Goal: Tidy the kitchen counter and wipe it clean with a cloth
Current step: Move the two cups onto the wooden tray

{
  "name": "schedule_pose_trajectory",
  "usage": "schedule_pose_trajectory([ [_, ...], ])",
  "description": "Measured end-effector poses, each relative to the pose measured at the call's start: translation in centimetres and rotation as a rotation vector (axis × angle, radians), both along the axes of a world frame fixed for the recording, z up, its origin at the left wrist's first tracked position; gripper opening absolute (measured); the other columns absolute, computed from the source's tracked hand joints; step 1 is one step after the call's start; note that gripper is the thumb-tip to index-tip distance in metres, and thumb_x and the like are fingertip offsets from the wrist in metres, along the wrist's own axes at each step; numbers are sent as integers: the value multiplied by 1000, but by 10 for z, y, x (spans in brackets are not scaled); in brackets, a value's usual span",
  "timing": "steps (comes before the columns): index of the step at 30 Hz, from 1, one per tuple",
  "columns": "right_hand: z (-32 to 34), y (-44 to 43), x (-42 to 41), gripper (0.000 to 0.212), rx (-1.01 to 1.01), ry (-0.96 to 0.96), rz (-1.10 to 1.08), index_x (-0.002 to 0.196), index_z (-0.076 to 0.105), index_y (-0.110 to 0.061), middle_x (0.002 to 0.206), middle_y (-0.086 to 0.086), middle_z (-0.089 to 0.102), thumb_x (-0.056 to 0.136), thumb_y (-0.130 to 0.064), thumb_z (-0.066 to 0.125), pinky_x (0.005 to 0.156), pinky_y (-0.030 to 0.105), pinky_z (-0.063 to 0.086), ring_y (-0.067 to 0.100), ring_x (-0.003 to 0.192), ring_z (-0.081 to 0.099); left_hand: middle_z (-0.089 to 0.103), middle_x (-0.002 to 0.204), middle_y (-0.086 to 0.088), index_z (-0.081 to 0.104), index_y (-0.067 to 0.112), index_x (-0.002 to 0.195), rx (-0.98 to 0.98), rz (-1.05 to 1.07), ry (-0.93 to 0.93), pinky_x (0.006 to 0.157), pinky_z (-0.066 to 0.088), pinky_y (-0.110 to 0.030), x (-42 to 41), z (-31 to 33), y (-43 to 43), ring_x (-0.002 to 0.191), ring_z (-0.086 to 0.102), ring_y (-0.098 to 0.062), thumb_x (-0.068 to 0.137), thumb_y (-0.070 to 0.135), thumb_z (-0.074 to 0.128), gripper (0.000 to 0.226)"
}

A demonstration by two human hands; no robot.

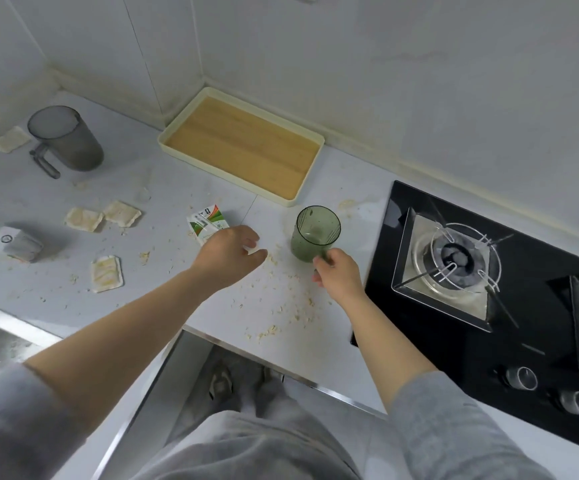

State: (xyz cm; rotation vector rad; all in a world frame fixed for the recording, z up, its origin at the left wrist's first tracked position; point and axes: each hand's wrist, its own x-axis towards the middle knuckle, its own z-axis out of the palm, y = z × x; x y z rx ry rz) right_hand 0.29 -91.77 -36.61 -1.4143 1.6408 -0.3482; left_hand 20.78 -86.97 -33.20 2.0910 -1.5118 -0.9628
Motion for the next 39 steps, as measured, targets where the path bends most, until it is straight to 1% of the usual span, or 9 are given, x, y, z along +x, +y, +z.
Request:
schedule_pose_trajectory([
  [6,10,-13,8,18,-57,-116,-2,89,54,-12,87,8,65,97,-25,45,76,50,56,26,73,66,64,108,6,62,17,115,-18,60,7,85,51,-32,11,-1,-17,88,63,-12,87,35,64,33],
  [14,37,-43,85,19,-94,-189,154,94,56,-10,94,7,65,98,-26,46,70,40,56,2,55,63,65,110,6,62,16,115,-85,303,0,75,47,-26,78,8,-17,92,63,-12,88,31,63,31],
  [21,40,-59,174,20,-97,-249,278,88,56,-8,87,5,66,97,-24,49,54,23,51,2,57,62,65,112,1,61,15,116,-123,549,-18,82,51,-32,161,3,0,92,64,-16,86,30,65,34],
  [24,41,-62,210,25,-94,-247,330,93,57,-3,89,7,65,97,-26,48,61,33,56,2,56,63,61,116,-2,58,14,119,-139,647,-39,83,49,-34,199,-2,-3,96,64,-19,85,29,66,38],
  [27,42,-67,239,28,-111,-241,366,94,56,1,86,12,64,98,-25,47,57,28,53,1,55,61,52,125,-5,51,11,126,-138,738,-77,82,45,-31,235,-6,-11,102,60,-21,87,32,65,47],
  [30,40,-72,261,28,-126,-240,371,94,55,2,86,14,64,98,-25,47,64,40,55,2,57,61,44,128,-8,46,10,127,-131,784,-89,86,46,-37,267,-14,-22,105,57,-26,85,35,65,52],
  [32,38,-77,275,27,-124,-236,357,92,56,2,83,13,63,98,-24,48,68,41,55,7,60,62,42,127,-8,44,10,125,-123,830,-96,87,45,-40,290,-21,-29,106,55,-29,83,36,65,54],
  [36,31,-83,294,28,-130,-228,354,92,55,5,86,18,62,98,-22,49,60,25,54,3,58,61,38,141,-10,33,9,142,-39,893,-99,100,38,-42,319,-30,-39,125,44,-29,85,40,65,72],
  [39,22,-86,307,27,-132,-221,358,91,54,6,87,21,61,98,-20,49,56,20,52,3,57,61,43,139,-9,35,11,142,-42,873,-33,96,42,-41,331,-38,-45,120,48,-29,86,39,65,69],
])
